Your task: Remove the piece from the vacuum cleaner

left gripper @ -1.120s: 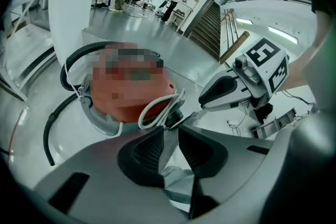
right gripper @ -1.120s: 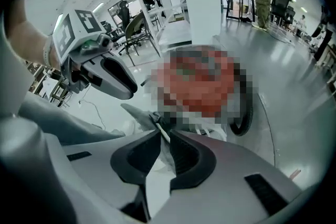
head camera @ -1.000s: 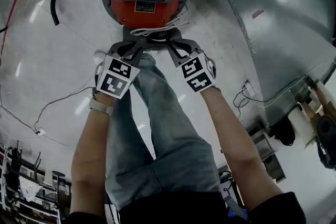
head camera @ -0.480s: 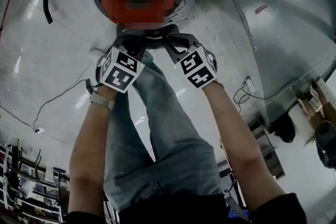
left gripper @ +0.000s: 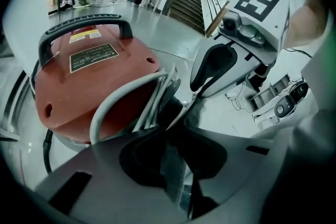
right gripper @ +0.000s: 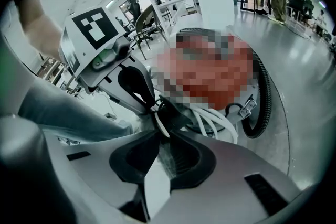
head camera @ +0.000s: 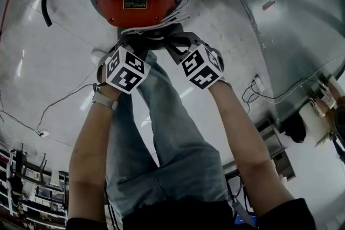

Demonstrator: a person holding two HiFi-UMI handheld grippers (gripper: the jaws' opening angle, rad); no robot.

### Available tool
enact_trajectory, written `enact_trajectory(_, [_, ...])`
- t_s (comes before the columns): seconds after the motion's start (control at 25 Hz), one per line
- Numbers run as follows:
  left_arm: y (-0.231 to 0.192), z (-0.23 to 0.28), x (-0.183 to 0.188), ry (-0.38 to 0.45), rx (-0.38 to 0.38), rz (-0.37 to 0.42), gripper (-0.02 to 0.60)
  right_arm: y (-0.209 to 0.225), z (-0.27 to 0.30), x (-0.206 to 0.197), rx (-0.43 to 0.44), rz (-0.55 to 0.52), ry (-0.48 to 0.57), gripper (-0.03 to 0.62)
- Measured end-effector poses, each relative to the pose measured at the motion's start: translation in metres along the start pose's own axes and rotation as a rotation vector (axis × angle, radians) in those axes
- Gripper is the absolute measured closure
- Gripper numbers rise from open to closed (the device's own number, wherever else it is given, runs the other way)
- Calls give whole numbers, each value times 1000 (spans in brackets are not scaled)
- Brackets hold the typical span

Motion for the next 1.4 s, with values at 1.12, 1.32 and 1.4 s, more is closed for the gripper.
enact_trajectory(1.12, [12, 8, 4, -22, 23, 443, 527, -13, 30, 3, -42, -315, -188, 535])
enact_trajectory(1.32, [15, 3, -2, 22, 72, 434, 538, -13, 29, 4, -56, -320, -178, 536])
enact_trajectory(1.4, [16, 3, -2, 23, 80, 434, 540, -15, 28, 4, -61, -318, -174, 537])
Point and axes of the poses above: the fingertips, and each gripper's own axes: z forward along the fingers, y to its right, x out of its top, the point moved 9 cm from there along -z, backward along the fingers, and after that the axes turned 9 degrees about x, right-handed, at the moved point
